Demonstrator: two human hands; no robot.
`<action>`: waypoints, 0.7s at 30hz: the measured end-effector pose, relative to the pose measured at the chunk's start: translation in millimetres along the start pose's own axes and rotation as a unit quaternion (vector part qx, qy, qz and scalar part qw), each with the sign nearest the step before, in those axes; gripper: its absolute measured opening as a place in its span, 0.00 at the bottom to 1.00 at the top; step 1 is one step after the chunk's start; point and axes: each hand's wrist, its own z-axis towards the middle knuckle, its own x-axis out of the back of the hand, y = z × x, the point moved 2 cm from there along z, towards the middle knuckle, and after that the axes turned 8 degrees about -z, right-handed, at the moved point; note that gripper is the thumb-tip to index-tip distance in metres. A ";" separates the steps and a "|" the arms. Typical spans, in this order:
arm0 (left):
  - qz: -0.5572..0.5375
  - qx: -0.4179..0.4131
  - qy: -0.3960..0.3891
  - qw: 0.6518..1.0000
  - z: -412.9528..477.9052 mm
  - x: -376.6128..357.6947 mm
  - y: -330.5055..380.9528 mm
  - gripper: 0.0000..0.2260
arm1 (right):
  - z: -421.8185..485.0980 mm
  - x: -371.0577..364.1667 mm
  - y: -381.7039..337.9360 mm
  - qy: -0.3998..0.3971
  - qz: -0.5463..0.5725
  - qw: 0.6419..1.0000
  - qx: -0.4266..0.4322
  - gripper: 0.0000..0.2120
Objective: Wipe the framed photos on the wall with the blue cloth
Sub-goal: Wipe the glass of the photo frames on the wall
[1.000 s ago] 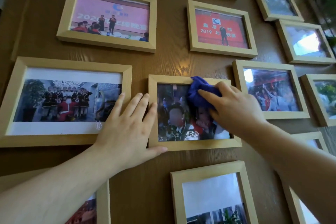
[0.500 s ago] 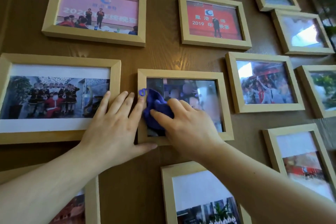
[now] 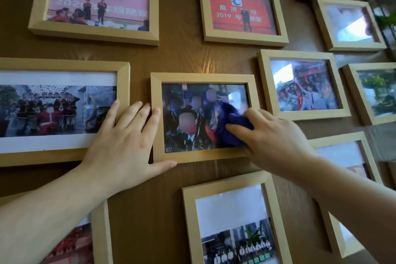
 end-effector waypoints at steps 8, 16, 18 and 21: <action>-0.003 0.018 -0.002 1.000 -1.4 2.3 3.6 0.48 | 40.0 18.6 -70.0 0.051 0.074 0.991 0.104 0.16; 0.008 0.019 -0.020 1.000 -0.7 1.4 1.8 0.48 | 2.6 0.5 -14.6 -0.004 0.054 0.996 0.072 0.19; 0.012 0.015 -0.019 1.000 -0.4 1.6 1.0 0.48 | -7.3 -1.9 4.9 -0.011 0.026 0.998 0.052 0.17; 0.015 0.014 -0.021 1.000 -0.4 3.0 2.3 0.48 | -15.3 -6.8 26.8 -0.013 -0.009 1.000 0.024 0.16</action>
